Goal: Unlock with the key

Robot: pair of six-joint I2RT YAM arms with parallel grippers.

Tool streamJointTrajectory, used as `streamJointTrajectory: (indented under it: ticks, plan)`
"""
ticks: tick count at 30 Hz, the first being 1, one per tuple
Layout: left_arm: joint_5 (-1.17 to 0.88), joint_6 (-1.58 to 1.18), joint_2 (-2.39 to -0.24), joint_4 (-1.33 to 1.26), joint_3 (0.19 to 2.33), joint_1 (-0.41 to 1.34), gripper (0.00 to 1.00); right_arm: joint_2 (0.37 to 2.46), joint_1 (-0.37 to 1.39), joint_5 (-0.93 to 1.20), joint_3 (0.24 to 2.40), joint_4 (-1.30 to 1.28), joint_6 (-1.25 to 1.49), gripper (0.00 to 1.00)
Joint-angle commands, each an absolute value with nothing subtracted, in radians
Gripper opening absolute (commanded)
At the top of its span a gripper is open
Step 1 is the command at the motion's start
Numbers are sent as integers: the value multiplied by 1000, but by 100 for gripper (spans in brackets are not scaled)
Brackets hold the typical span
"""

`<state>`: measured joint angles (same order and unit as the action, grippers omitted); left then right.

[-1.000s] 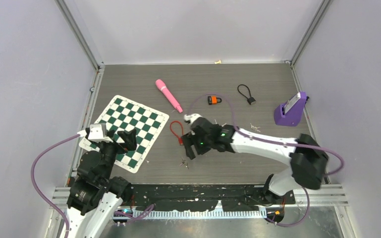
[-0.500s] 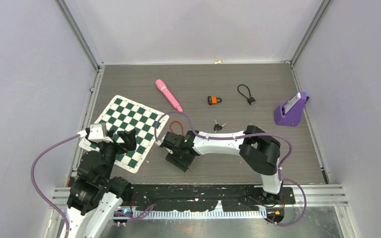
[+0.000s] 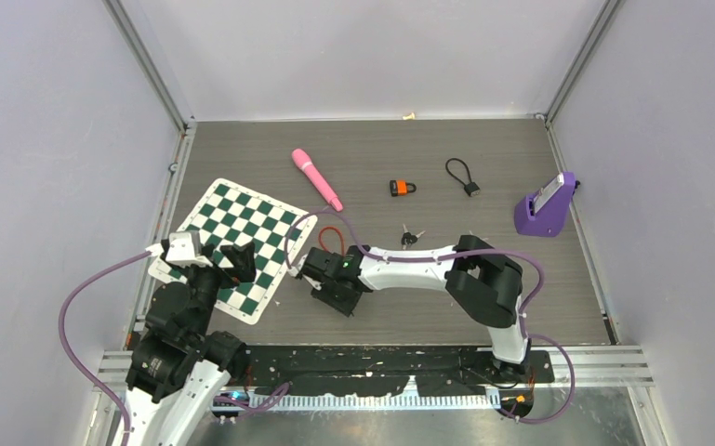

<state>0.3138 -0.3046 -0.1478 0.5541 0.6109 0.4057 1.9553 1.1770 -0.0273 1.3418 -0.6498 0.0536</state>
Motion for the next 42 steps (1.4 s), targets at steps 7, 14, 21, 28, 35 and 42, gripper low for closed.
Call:
streamJointTrajectory:
  ticks: [7, 14, 21, 28, 35, 42]
  plan:
    - [319, -292, -162, 552, 609, 410, 93, 1904, 1149, -221, 1255, -622, 217, 6]
    - [249, -343, -182, 553, 614, 410, 93, 1702, 1106, -225, 1072, -578, 428, 5]
    - [183, -376, -234, 556, 620, 410, 92, 1602, 1057, -206, 979, -506, 568, 5]
    - [153, -377, -268, 559, 621, 410, 92, 1642, 1090, -69, 1046, -509, 565, 28]
    - [150, -373, -273, 557, 622, 410, 91, 1631, 1129, -90, 1125, -618, 481, 49]
    - [153, -368, -269, 558, 621, 410, 91, 1679, 1106, -162, 1164, -715, 323, 53]
